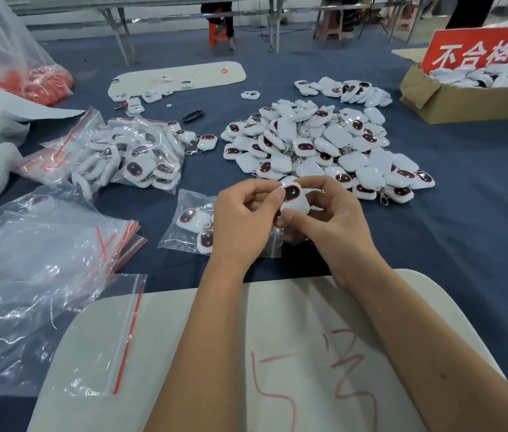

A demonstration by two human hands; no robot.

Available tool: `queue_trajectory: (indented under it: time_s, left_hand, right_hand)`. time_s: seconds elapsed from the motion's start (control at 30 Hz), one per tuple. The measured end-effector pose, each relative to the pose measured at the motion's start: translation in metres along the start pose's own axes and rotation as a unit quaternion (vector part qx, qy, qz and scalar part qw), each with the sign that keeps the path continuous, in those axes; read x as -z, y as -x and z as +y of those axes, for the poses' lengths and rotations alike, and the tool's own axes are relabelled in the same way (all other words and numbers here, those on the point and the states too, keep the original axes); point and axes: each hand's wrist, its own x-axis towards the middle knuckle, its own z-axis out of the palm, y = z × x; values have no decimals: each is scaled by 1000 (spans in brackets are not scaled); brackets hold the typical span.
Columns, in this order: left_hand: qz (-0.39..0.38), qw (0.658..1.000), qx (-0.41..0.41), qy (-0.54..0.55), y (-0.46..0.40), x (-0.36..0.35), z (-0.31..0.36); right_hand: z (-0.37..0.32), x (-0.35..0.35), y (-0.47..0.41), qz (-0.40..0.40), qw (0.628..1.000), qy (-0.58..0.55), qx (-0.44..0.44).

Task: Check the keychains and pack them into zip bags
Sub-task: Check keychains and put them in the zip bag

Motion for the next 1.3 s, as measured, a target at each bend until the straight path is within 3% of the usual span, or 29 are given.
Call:
queue_trajectory:
  time_s: [0.27, 0.8, 1.3]
  left_hand:
    - [-50, 998, 24, 6, 1, -8, 0]
    - [-18, 999, 30, -32, 3, -5, 0]
    - [-49, 998, 27, 3, 3, -5, -2]
  right_hand:
    - [5, 3, -5, 5, 1000, -11, 19]
    - [8, 8, -10, -39, 995, -89, -29]
    - [11, 7, -15, 2, 997, -64, -34]
